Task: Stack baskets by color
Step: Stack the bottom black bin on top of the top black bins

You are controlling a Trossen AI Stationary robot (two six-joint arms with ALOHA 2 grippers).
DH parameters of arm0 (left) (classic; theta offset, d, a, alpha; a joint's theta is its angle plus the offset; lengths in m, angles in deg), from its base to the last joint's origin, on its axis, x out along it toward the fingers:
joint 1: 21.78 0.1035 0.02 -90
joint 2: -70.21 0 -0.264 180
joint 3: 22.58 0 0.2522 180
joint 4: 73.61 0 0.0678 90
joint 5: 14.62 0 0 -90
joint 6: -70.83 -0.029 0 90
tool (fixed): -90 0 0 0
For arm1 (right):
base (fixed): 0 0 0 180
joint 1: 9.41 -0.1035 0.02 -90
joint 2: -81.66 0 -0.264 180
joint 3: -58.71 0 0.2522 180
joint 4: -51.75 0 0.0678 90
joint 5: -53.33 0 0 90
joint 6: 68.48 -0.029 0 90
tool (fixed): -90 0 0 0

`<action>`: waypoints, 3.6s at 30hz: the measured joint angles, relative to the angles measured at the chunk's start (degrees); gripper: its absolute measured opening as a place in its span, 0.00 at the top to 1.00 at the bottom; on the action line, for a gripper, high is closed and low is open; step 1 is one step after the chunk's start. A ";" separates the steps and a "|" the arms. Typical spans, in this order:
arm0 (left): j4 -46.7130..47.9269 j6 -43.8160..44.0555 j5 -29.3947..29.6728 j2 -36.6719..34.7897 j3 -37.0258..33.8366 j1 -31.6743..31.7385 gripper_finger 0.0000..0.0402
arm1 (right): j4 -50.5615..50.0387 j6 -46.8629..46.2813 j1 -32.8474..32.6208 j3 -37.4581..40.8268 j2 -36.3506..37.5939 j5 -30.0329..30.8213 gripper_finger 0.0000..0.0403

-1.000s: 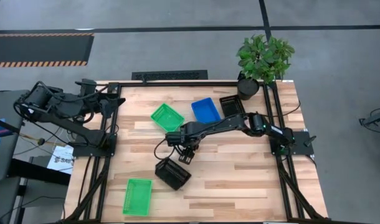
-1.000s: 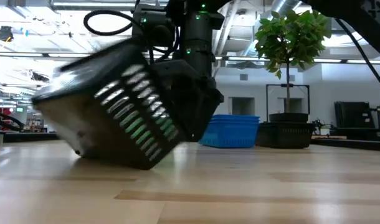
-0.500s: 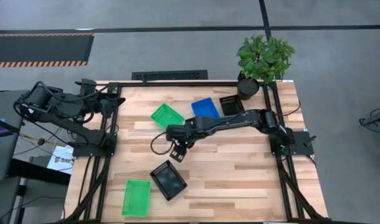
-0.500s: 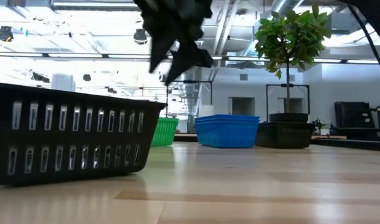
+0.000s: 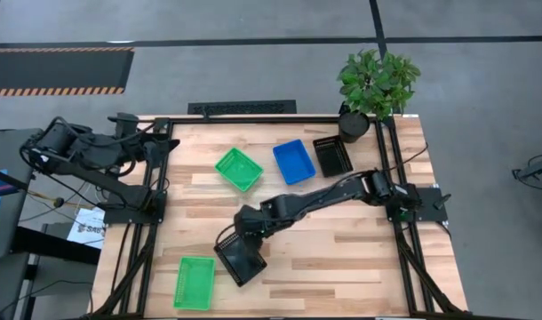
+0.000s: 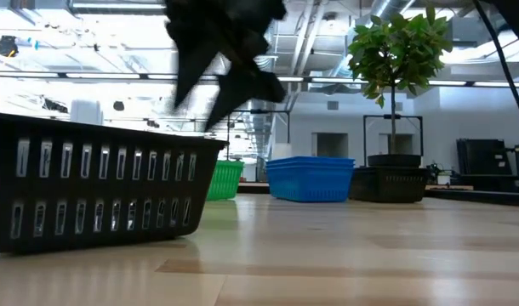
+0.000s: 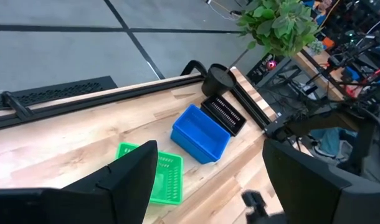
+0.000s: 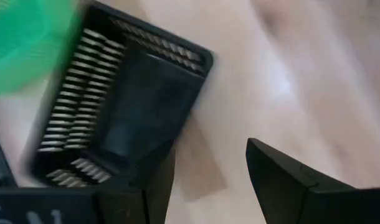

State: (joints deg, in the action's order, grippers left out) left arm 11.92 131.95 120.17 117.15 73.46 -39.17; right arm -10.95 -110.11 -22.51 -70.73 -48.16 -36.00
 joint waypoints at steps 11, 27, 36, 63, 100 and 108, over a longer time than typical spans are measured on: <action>0.05 0.00 0.68 0.31 0.00 0.02 0.31 | 0.89 -3.83 -2.47 -0.31 0.68 3.83 0.46; 3.06 1.22 -0.38 0.31 0.00 0.00 0.31 | 0.36 -6.61 -4.14 -0.23 -1.82 7.94 0.46; 3.38 2.14 -0.45 0.27 0.00 0.01 0.31 | -0.05 -6.14 -4.16 -0.29 -5.41 5.75 0.47; 3.41 2.43 -0.43 0.26 0.00 0.02 0.31 | -23.34 4.82 3.96 -0.28 14.32 10.87 0.98; 3.33 1.51 10.00 -1.79 -0.02 0.02 0.31 | -17.04 -21.43 15.28 50.80 56.84 15.87 0.98; 3.32 3.44 15.11 -2.55 -0.02 0.07 0.31 | -12.70 -19.64 25.03 58.85 67.23 17.47 0.97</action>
State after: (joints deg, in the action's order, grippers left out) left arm 15.24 135.39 135.28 114.60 73.44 -39.10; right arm -23.65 -129.75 2.53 -11.87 19.06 -18.52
